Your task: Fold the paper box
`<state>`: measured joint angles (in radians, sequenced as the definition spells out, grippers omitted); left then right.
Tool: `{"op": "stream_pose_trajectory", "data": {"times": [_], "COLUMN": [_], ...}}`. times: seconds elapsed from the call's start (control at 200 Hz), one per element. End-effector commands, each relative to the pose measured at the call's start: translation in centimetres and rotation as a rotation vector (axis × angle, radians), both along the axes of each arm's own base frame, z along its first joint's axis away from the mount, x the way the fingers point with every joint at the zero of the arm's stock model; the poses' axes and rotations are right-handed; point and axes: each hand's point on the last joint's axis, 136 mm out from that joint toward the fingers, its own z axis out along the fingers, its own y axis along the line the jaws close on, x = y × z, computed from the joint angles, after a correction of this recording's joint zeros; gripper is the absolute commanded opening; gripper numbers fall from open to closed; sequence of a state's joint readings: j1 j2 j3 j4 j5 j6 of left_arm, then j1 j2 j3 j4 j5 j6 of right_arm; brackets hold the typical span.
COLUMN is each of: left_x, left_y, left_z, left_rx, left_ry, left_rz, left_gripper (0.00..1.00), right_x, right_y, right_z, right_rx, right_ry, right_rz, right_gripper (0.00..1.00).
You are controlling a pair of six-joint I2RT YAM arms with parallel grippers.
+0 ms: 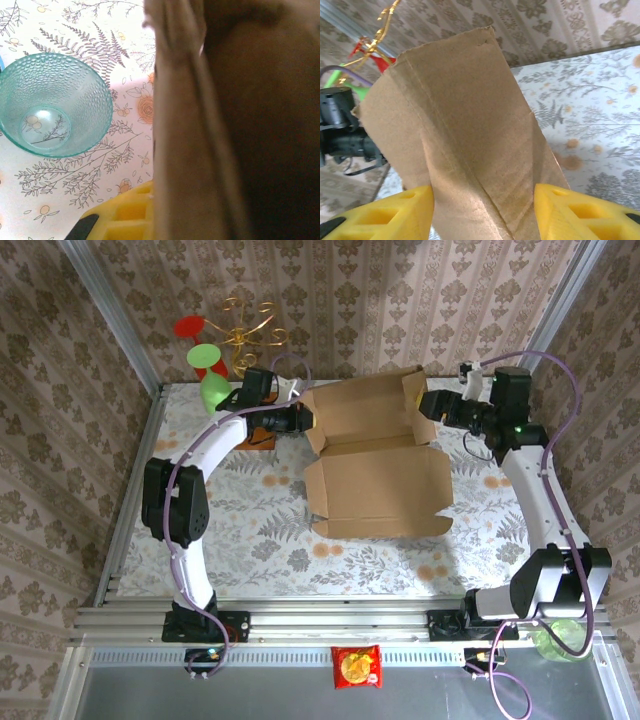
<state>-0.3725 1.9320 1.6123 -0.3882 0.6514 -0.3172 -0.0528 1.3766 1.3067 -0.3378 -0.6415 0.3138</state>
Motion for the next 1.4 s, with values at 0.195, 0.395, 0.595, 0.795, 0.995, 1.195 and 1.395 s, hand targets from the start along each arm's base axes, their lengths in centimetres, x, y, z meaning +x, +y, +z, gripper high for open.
{"op": "stream_pose_trajectory", "data": {"times": [0.195,0.395,0.595,0.795,0.995,1.195,1.395], "left_x": [-0.4,-0.5,-0.9,-1.1,-1.1,-1.0,-0.8], "left_y": [-1.0,-1.3,-1.6,-1.6,-1.8,-1.9,-2.0], "left_z": [1.8,1.8,1.8,1.6,1.7,1.8,1.8], "left_rx": [-0.013,0.003,0.018,0.029,0.028,0.029,0.036], "left_ry": [-0.031,-0.029,-0.024,-0.023,-0.025,-0.025,-0.027], "left_rz": [-0.062,-0.067,-0.077,-0.083,-0.088,-0.089,-0.090], "left_gripper": [0.00,0.00,0.00,0.00,0.00,0.00,0.00], "right_x": [2.0,2.8,2.6,2.7,3.3,3.8,3.5], "right_y": [-0.8,-1.2,-1.8,-2.1,-2.5,-3.2,-3.9], "right_z": [-2.7,-4.2,-4.6,-5.3,-6.2,-7.0,-6.5], "right_rx": [-0.279,-0.430,-0.601,-0.642,-0.673,-0.724,-0.785], "right_ry": [0.047,0.085,0.087,0.106,0.134,0.170,0.154], "right_rz": [-0.054,-0.106,-0.166,-0.169,-0.186,-0.211,-0.275], "right_gripper": [0.51,0.32,0.13,0.30,0.34,0.22,0.00]}}
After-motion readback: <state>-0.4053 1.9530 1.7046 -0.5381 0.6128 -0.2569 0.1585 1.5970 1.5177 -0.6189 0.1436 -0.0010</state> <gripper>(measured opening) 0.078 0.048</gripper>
